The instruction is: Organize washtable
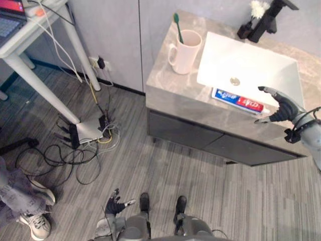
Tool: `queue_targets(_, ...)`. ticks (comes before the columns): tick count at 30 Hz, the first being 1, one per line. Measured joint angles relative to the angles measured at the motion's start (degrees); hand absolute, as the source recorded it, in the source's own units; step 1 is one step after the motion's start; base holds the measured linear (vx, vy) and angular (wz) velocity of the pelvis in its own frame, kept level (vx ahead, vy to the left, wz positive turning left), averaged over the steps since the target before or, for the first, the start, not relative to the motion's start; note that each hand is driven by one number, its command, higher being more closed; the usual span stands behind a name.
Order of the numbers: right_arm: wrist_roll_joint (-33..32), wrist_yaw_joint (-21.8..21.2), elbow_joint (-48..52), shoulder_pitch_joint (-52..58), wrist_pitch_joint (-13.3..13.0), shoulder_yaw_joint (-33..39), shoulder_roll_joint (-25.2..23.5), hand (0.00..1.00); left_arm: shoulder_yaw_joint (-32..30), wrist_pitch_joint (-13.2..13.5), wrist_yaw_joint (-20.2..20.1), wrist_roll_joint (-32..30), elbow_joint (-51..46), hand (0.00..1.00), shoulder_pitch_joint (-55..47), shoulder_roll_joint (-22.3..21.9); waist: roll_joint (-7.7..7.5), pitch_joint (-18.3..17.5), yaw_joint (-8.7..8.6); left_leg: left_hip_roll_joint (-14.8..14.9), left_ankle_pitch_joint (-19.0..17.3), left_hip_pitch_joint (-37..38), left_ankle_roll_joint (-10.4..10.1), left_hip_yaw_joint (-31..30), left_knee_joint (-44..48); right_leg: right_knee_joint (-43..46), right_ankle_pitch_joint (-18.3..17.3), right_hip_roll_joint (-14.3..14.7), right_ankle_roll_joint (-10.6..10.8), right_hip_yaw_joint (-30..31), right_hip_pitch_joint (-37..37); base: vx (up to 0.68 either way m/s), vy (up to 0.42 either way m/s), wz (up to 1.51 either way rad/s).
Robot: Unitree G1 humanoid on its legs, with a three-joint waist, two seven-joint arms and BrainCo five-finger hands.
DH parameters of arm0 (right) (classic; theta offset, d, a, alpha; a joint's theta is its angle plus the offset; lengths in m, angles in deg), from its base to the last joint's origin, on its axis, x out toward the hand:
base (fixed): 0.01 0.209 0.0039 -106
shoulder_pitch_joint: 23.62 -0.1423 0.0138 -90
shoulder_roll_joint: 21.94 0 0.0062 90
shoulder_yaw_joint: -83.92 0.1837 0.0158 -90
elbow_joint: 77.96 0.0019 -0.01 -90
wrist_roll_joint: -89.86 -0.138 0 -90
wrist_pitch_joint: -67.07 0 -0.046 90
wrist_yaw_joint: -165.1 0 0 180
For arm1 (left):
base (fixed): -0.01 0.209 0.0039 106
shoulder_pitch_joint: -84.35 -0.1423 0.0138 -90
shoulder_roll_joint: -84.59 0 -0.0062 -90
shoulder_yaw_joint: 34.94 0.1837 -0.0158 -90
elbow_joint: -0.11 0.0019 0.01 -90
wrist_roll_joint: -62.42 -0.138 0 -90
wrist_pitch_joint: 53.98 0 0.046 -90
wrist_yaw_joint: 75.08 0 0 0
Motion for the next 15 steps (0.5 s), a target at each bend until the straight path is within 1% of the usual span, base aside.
queue_targets(6, 0.0, 1.1, -2.3, -2.0, 0.1, 0.0, -0.3, 0.0, -0.3, 0.1, 0.1, 0.0, -1.1, 0.0, 0.0, 0.0, -0.16, 1.2, 0.01, -0.2, 0.2, -0.7, 0.3, 0.0, 0.2, -0.2, 0.0, -0.1, 0.0, 0.0, -0.7, 0.07, 0.006, 0.01)
queue_targets(15, 0.0, 1.4, -2.3, -5.1, 0.1, 0.0, -0.3, 0.0, -0.3, 0.2, 0.4, 0.0, -1.9, 0.0, 0.0, 0.1, -0.2, 2.3, 0.14, -0.1, 0.2, -0.8, 0.3, -0.2, 0.4, -0.1, 0.4, 0.0, -0.1, -0.1, -0.7, 0.05, 0.002, 0.01)
